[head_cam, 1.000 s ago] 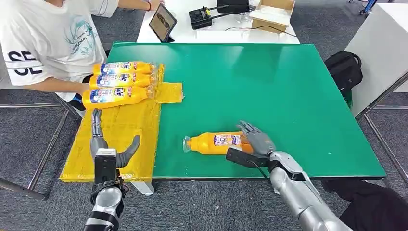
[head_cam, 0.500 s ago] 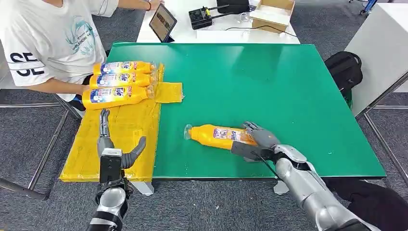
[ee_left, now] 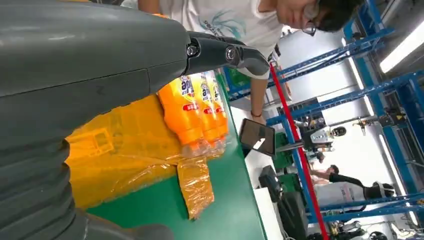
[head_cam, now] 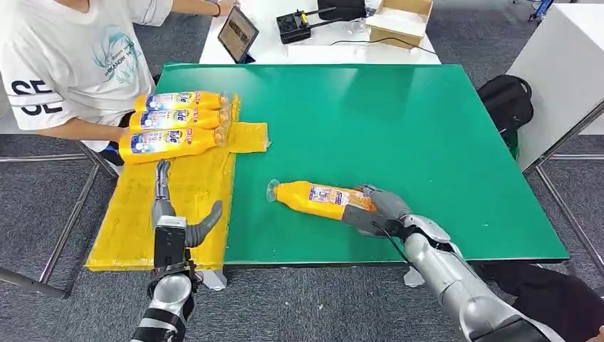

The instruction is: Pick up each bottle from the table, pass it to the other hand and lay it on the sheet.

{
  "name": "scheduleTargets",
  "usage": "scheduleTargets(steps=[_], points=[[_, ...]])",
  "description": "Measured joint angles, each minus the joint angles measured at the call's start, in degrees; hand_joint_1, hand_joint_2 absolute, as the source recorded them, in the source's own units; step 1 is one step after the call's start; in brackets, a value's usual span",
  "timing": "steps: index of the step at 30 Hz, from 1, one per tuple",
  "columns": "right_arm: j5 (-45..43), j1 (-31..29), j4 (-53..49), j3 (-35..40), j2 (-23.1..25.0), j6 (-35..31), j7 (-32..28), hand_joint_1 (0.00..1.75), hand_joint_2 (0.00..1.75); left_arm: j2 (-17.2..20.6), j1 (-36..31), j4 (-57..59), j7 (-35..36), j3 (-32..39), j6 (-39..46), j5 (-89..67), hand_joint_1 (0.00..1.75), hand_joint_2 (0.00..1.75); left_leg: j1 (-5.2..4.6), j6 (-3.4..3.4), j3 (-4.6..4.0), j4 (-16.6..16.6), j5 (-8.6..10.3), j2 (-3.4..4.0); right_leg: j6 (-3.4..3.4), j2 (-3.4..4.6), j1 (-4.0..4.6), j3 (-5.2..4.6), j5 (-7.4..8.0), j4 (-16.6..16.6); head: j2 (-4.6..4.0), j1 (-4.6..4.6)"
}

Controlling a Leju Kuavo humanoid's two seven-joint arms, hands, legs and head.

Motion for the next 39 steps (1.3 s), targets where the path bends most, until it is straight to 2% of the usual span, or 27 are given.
scheduleTargets(steps=[3,17,21,25,30,34,39], points=[[-0.59,0.06,0.2,0.0,0.13,-0.63,-0.43,1.75,1.75,0.0,-0.01,0.15,0.0,-0.13,-0.11,0.26,0.0,1.75,-0.01,0.0,0.0,0.0,0.0,0.0,0.01,0.0,-0.01,0.01,0.01,0.0,0.0,-0.02],[-1.25,4.42,-2.28,-3.73,1.81,-8.42,-3.15,1.75,1.75,-0.02,-0.02,0.61,0.17,-0.17,-0.7,0.33,0.0,1.75,-0.01,0.0,-0.03,0.0,0.0,-0.03,0.01,-0.01,0.0,0.01,0.01,0.0,0.0,0.0],[0.09,12.27,-13.72,-7.09,4.68,-19.16,-7.78,1.75,1.75,-0.35,0.78,0.39,1.4,0.02,-2.84,1.79,0.0,1.75,0.0,0.0,-0.2,0.0,0.0,-0.1,0.02,-0.02,0.0,-0.1,0.0,0.04,0.0,-0.07],[-3.63,18.27,-27.21,-11.66,9.33,-27.99,-12.02,1.75,1.75,-0.96,1.53,-0.04,2.38,0.18,-5.44,4.37,0.0,1.75,0.01,-0.01,-0.27,-0.01,-0.01,-0.11,0.0,-0.03,0.01,-0.19,-0.06,0.04,0.0,-0.02],[-7.16,21.78,-34.83,-15.01,11.89,-30.66,-14.97,1.75,1.75,-1.2,1.96,-0.09,2.71,0.31,-6.36,5.73,0.0,1.75,-0.02,0.0,-0.33,-0.01,-0.03,-0.1,0.0,-0.03,-0.04,-0.21,-0.06,0.02,0.0,0.02],[-11.09,23.66,-38.07,-17.72,13.73,-33.79,-18.13,1.75,1.75,-1.42,2.34,-0.48,3.59,0.5,-8.37,8.72,0.0,1.75,-0.05,0.01,-0.32,-0.01,-0.02,-0.1,0.02,-0.03,-0.05,-0.21,-0.04,0.01,0.0,0.0],[-12.83,25.31,-40.74,-20.11,14.95,-34.43,-19.08,1.75,1.75,-1.42,3.47,-2.01,5.07,0.74,-12.0,12.22,0.0,1.75,-0.02,0.0,-0.3,-0.01,-0.02,-0.06,0.02,-0.02,-0.02,-0.24,-0.03,0.01,0.0,-0.02]])
